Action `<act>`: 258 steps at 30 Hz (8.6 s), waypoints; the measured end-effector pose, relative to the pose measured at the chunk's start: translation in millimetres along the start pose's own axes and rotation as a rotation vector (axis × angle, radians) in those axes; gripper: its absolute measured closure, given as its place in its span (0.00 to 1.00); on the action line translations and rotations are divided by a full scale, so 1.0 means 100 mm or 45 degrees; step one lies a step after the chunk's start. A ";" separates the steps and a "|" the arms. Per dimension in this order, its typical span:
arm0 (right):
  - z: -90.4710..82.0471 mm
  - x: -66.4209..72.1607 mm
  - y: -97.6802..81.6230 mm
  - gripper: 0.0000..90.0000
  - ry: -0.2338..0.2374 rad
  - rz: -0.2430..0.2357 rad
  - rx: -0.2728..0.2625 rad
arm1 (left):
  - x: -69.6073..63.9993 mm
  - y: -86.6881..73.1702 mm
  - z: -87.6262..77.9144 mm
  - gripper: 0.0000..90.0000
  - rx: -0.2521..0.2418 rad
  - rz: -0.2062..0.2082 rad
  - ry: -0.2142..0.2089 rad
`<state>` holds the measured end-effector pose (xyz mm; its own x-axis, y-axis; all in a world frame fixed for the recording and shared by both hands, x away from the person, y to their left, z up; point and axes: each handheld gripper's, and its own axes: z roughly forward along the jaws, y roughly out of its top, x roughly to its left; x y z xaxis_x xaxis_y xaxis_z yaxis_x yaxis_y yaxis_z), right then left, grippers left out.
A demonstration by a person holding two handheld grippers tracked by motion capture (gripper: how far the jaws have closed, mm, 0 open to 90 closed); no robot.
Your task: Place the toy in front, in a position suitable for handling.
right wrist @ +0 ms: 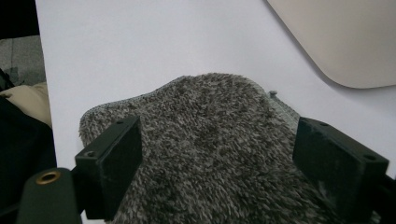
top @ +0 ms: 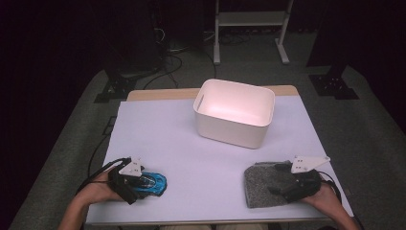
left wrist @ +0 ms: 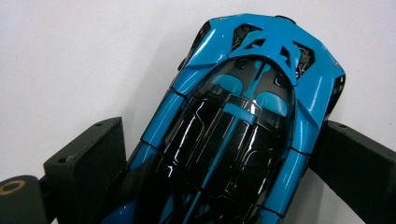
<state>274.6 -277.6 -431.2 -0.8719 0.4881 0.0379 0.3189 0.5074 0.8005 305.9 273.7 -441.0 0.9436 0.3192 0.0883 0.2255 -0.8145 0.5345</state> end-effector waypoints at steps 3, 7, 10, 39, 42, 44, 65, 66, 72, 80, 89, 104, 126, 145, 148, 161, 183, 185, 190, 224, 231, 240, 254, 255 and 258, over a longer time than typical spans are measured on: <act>0.00 0.00 0.00 0.16 0.001 -0.001 0.002 | 0.01 0.00 0.01 0.03 0.009 -0.024 -0.003; 0.00 0.00 0.00 0.16 0.003 0.002 0.002 | 0.01 0.01 0.02 0.03 0.032 -0.026 -0.006; 0.01 0.01 0.00 0.16 0.005 0.001 0.004 | 0.02 0.02 0.02 0.04 0.034 -0.008 -0.017; 0.00 0.02 0.00 0.16 0.000 -0.003 0.000 | 0.02 0.15 0.02 0.24 0.119 0.013 -0.105; 0.00 0.02 0.01 0.16 0.000 -0.006 -0.001 | 0.00 0.14 0.02 0.24 0.106 -0.001 -0.095; 0.00 0.02 0.01 0.16 -0.002 -0.005 -0.002 | 0.00 0.14 0.02 0.24 0.105 0.010 -0.091; 0.02 0.02 0.02 0.16 -0.005 0.001 -0.011 | 0.03 0.02 -0.05 0.28 -0.005 -0.026 -0.125; 0.02 0.02 0.03 0.16 -0.005 0.002 -0.011 | 0.03 0.00 -0.06 0.28 -0.005 -0.021 -0.127; 0.04 0.02 0.03 0.16 -0.002 0.001 -0.009 | 0.05 0.00 -0.12 0.31 -0.051 -0.037 -0.136; 0.06 0.03 0.04 0.16 0.000 -0.007 -0.001 | 0.01 0.05 -0.07 0.30 0.013 -0.019 -0.129; 0.05 0.03 0.03 0.16 0.003 -0.007 -0.003 | -0.04 0.10 0.02 0.24 0.037 -0.039 -0.096; 0.06 0.04 0.04 0.16 -0.005 -0.006 -0.005 | -0.10 0.06 0.00 0.29 -0.038 -0.040 -0.044; 0.05 0.03 0.05 0.16 -0.006 0.003 -0.022 | -0.09 0.31 -0.19 0.29 -0.099 0.013 -0.084; -0.07 -0.02 0.01 0.16 -0.016 0.020 -0.064 | -0.21 1.46 0.25 0.29 -0.107 0.264 -0.235; -0.09 -0.02 0.00 0.16 -0.021 0.013 -0.058 | -0.24 1.59 0.36 0.29 -0.106 0.288 -0.265; -0.10 -0.03 -0.03 0.16 -0.018 0.003 -0.040 | -0.40 1.79 0.79 0.29 -0.062 0.337 -0.354; -0.03 -0.01 -0.03 0.16 -0.002 -0.008 -0.001 | -0.46 1.67 0.92 0.29 -0.060 0.315 -0.351; -0.03 -0.01 -0.03 0.16 -0.001 -0.007 0.001 | -0.46 1.69 0.88 0.28 -0.098 0.308 -0.360; -0.02 0.00 -0.03 0.16 0.001 -0.009 0.004 | -0.45 1.73 0.73 0.23 -0.142 0.307 -0.335; 0.25 0.20 0.31 0.27 0.153 -0.287 0.272 | -0.43 1.08 0.44 0.24 -0.272 0.122 -0.176; 0.44 0.20 0.28 0.29 0.126 -0.318 0.425 | -0.40 1.02 0.45 0.25 -0.275 0.083 -0.181; 0.44 0.18 0.19 0.50 0.145 -0.247 0.419 | -0.40 1.04 0.50 0.27 -0.274 0.074 -0.211; 0.36 0.14 0.19 0.89 0.178 -0.232 0.389 | -0.42 1.09 0.61 0.27 -0.251 0.095 -0.239; 0.36 0.14 0.19 0.89 0.178 -0.232 0.389 | -0.42 1.09 0.61 0.27 -0.251 0.095 -0.239; 0.34 0.11 0.19 0.89 0.182 -0.217 0.360 | -0.43 1.08 0.61 0.27 -0.250 0.097 -0.238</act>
<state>283.4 -238.4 -436.2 -0.9582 0.2855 0.0178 0.2374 0.7591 0.6061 305.1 142.0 -438.3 0.9884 0.1514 -0.0124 0.1185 -0.7175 0.6864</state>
